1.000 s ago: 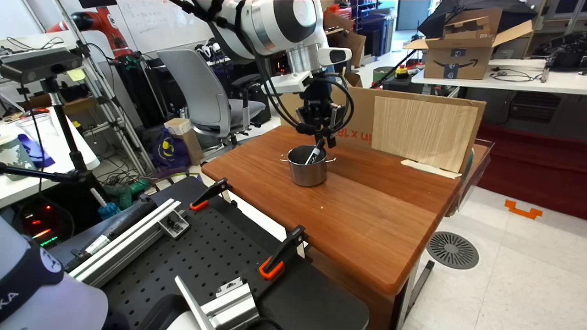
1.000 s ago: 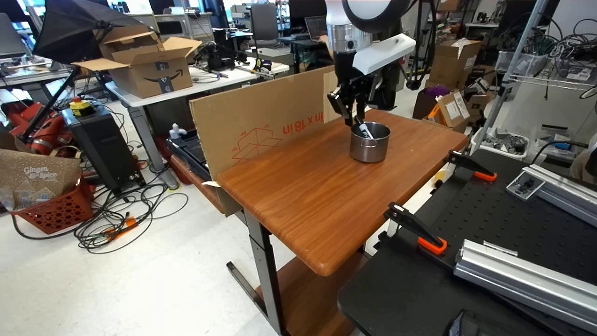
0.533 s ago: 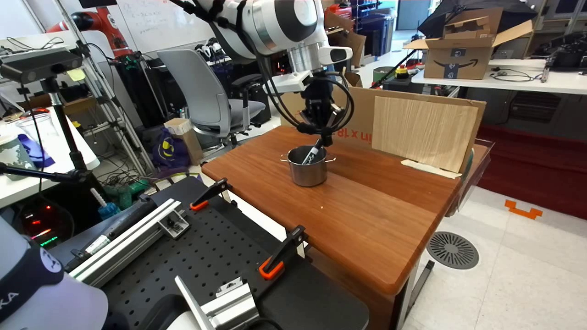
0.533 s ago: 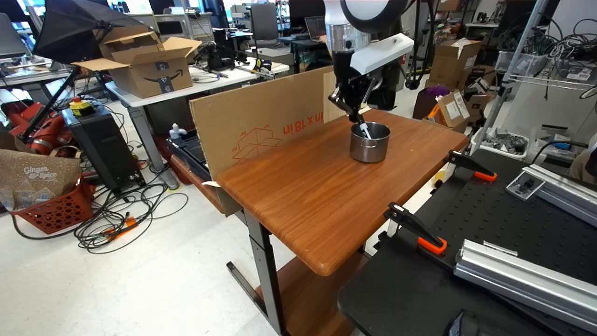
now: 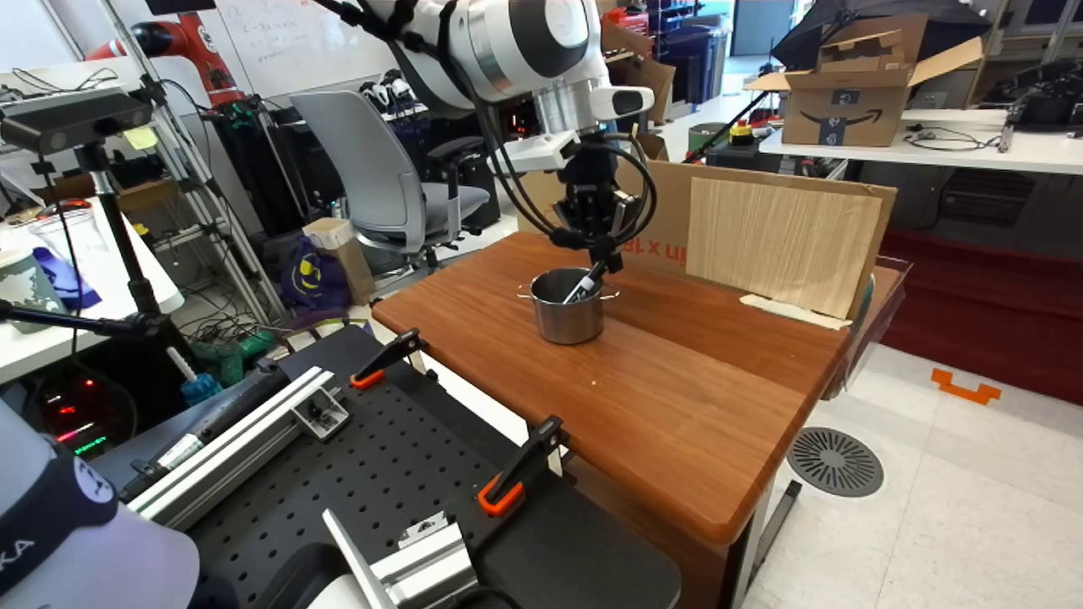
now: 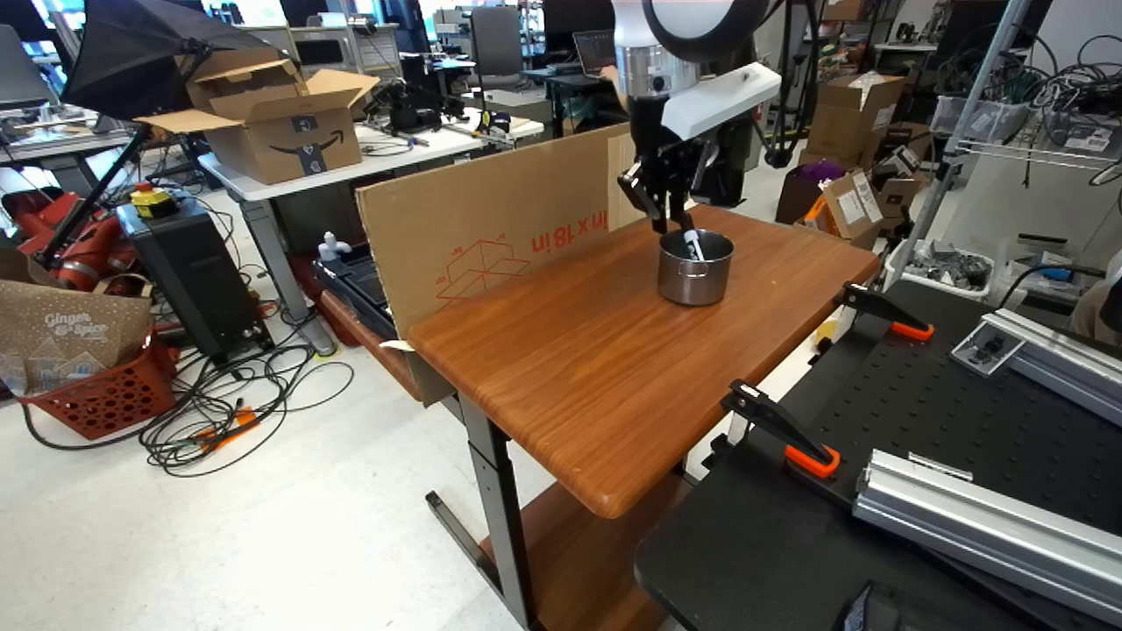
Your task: Move marker from the silver bowl to the table
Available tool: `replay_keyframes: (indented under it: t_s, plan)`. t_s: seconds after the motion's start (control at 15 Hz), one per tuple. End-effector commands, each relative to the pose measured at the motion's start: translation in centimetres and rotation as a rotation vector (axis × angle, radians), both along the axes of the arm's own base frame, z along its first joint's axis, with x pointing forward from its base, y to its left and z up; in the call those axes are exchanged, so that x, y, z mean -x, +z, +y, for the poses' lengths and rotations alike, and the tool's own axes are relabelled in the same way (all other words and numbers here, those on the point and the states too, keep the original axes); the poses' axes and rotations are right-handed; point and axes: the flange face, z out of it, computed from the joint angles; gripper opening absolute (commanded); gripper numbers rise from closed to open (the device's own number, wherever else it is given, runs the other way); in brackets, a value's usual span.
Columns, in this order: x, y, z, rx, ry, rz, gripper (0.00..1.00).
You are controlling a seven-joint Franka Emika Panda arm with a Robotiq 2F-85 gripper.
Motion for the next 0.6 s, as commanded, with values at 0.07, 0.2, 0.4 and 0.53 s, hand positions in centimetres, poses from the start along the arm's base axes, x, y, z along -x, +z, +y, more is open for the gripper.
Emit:
replay_keyframes:
  t_s: [0.07,0.2,0.4,0.53]
  plan:
    - [0.4,0.0,0.1,-0.007,-0.004,-0.011,0.7]
    - [0.7,0.0,0.1,-0.008,0.001,-0.011,0.85]
    - [1.4,-0.2,0.0,-0.012,0.004,-0.011,1.0]
    - [1.7,-0.4,0.0,-0.016,0.004,-0.014,1.0]
